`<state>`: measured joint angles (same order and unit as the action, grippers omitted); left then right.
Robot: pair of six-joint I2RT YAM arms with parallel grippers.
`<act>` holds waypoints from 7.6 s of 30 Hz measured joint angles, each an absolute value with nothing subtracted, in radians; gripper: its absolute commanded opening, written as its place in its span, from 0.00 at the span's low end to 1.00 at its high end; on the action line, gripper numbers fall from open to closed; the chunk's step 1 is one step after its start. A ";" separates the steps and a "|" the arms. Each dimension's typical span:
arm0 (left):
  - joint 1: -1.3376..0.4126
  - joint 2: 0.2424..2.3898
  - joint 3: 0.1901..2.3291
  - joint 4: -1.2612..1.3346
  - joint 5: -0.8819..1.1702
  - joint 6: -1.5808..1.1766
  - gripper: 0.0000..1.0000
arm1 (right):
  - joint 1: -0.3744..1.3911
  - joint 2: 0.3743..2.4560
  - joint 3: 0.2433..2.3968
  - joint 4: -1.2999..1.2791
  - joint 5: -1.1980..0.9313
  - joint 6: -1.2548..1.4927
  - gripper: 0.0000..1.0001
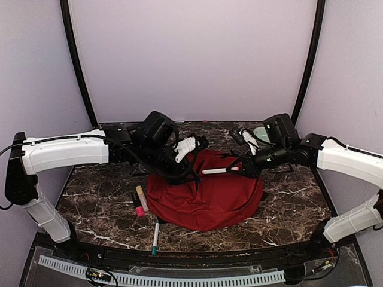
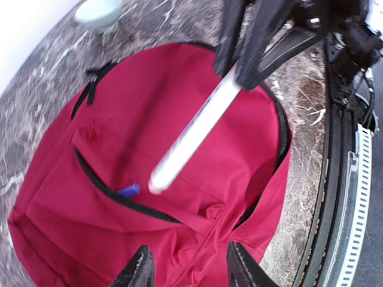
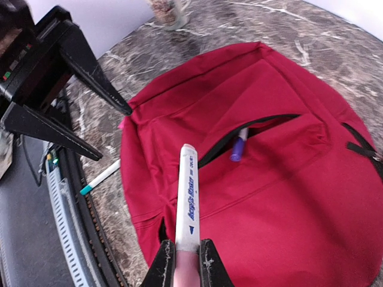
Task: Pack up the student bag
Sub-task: Place the pen in the upper front pocket of the bag, then pick up the pen at the center of the board, then pass from the left arm to the right
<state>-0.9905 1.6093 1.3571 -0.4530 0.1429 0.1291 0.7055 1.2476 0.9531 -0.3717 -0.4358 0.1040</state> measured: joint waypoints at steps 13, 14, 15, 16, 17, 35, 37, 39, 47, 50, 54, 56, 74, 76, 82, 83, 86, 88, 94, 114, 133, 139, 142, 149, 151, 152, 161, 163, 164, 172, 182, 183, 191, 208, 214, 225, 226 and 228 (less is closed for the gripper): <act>-0.991 1.603 1.317 -0.328 0.131 0.259 0.43 | 0.694 1.372 1.034 -0.413 -0.402 0.082 0.00; -0.991 1.615 1.323 -0.329 0.108 0.249 0.43 | 0.686 1.386 1.023 -0.395 -0.386 0.090 0.00; -0.991 1.634 1.335 -0.332 0.080 0.233 0.43 | 0.679 1.402 1.016 -0.385 -0.374 0.097 0.00; -0.991 1.656 1.353 -0.340 0.054 0.218 0.43 | 0.672 1.425 1.015 -0.381 -0.360 0.107 0.00; -0.991 1.684 1.378 -0.353 0.017 0.196 0.43 | 0.667 1.452 1.015 -0.373 -0.351 0.112 0.00; -0.972 1.784 1.437 -0.455 -0.207 -0.131 0.72 | 0.658 1.734 1.163 -0.266 -0.368 0.129 0.00; -0.970 1.779 1.433 -0.466 -0.213 -0.154 0.72 | 0.658 1.741 1.178 -0.266 -0.373 0.120 0.00; -0.968 1.778 1.432 -0.469 -0.224 -0.172 0.72 | 0.658 1.752 1.195 -0.265 -0.378 0.110 0.00; -0.962 1.778 1.438 -0.499 -0.241 -0.203 0.71 | 0.658 1.832 1.221 -0.261 -0.404 0.091 0.00; -0.958 1.778 1.442 -0.504 -0.244 -0.213 0.71 | 0.657 1.834 1.208 -0.226 -0.423 0.087 0.00; -0.957 1.779 1.454 -0.519 -0.244 -0.226 0.71 | 0.657 1.835 1.164 -0.152 -0.445 0.097 0.00; -0.957 1.779 1.467 -0.527 -0.244 -0.232 0.71 | 0.657 1.838 1.148 -0.110 -0.449 0.113 0.00; -0.955 1.771 1.480 -0.542 -0.233 -0.278 0.69 | 0.657 1.823 1.002 0.406 -0.556 0.303 0.00; -0.955 1.765 1.474 -0.542 -0.233 -0.278 0.69 | 0.656 1.802 0.996 0.438 -0.558 0.317 0.00; -0.953 1.763 1.471 -0.541 -0.226 -0.274 0.69 | 0.656 1.845 0.997 0.496 -0.551 0.369 0.00; -0.953 1.763 1.471 -0.541 -0.224 -0.274 0.69 | 0.656 1.859 0.997 0.504 -0.550 0.377 0.00; -0.952 1.763 1.471 -0.541 -0.220 -0.273 0.68 | 0.656 1.894 0.997 0.526 -0.546 0.391 0.02; -0.952 1.763 1.471 -0.541 -0.216 -0.273 0.68 | 0.656 1.909 0.997 0.538 -0.546 0.398 0.06; -0.952 1.758 1.470 -0.541 -0.200 -0.269 0.68 | 0.657 1.965 1.015 0.540 -0.545 0.401 0.20; -0.952 1.729 1.462 -0.627 -0.233 -0.315 0.72 | 0.665 1.671 1.004 0.222 -0.485 0.311 0.56; -0.843 1.486 1.133 -0.801 -0.232 -0.743 0.84 | 0.666 1.187 0.877 -0.146 -0.107 0.273 0.91; -0.833 1.464 1.060 -0.824 -0.204 -0.850 0.68 | 0.656 1.110 0.877 -0.168 -0.030 0.384 1.00; -0.828 1.465 1.051 -0.833 -0.185 -0.892 0.65 | 0.632 1.088 0.882 -0.167 -0.021 0.452 1.00; -0.808 1.478 1.044 -0.847 -0.164 -0.952 0.58 | 0.614 1.129 0.952 -0.224 -0.025 0.484 1.00; -0.786 1.479 1.032 -0.846 -0.154 -0.955 0.55 | 0.614 1.150 0.975 -0.252 -0.028 0.483 1.00; -0.772 1.479 1.024 -0.841 -0.146 -0.955 0.54 | 0.614 1.162 0.987 -0.266 -0.030 0.482 1.00; -0.703 1.579 0.977 -0.759 -0.076 -0.916 0.47 | 0.614 1.198 1.037 -0.363 -0.056 0.492 0.99; -0.702 1.622 0.977 -0.739 -0.060 -0.904 0.45 | 0.614 1.201 1.047 -0.377 -0.055 0.492 0.99; -0.702 1.645 0.978 -0.732 -0.052 -0.896 0.45 | 0.614 1.205 1.056 -0.389 -0.054 0.491 0.99; -0.699 1.710 1.002 -0.709 -0.026 -0.871 0.26 | 0.614 1.220 1.101 -0.443 -0.033 0.492 0.99; -0.698 1.662 0.947 -0.652 -0.024 -0.868 0.00 | 0.614 1.197 1.102 -0.479 -0.009 0.515 0.98; -0.698 1.653 0.938 -0.646 -0.026 -0.867 0.00 | 0.614 1.191 1.102 -0.479 -0.007 0.515 0.98; -0.698 1.513 0.918 -0.687 -0.056 -0.782 0.00 | 0.614 1.182 1.102 -0.480 -0.002 0.503 0.99; -0.769 1.275 1.102 -0.634 -0.003 -0.451 0.00 | 0.614 1.194 1.048 -0.481 -0.106 0.540 1.00; -0.795 1.344 1.195 -0.550 0.073 -0.319 0.00 | 0.614 1.195 1.047 -0.479 -0.136 0.555 1.00; -0.859 1.498 1.245 -0.310 0.244 -0.014 0.00 | 0.614 1.127 1.015 -0.564 -0.212 0.583 1.00; -0.863 1.507 1.246 -0.294 0.257 0.025 0.00 | 0.614 1.119 1.015 -0.580 -0.222 0.586 1.00; -0.867 1.522 1.253 -0.273 0.279 0.089 0.00 | 0.614 1.105 1.015 -0.614 -0.237 0.595 1.00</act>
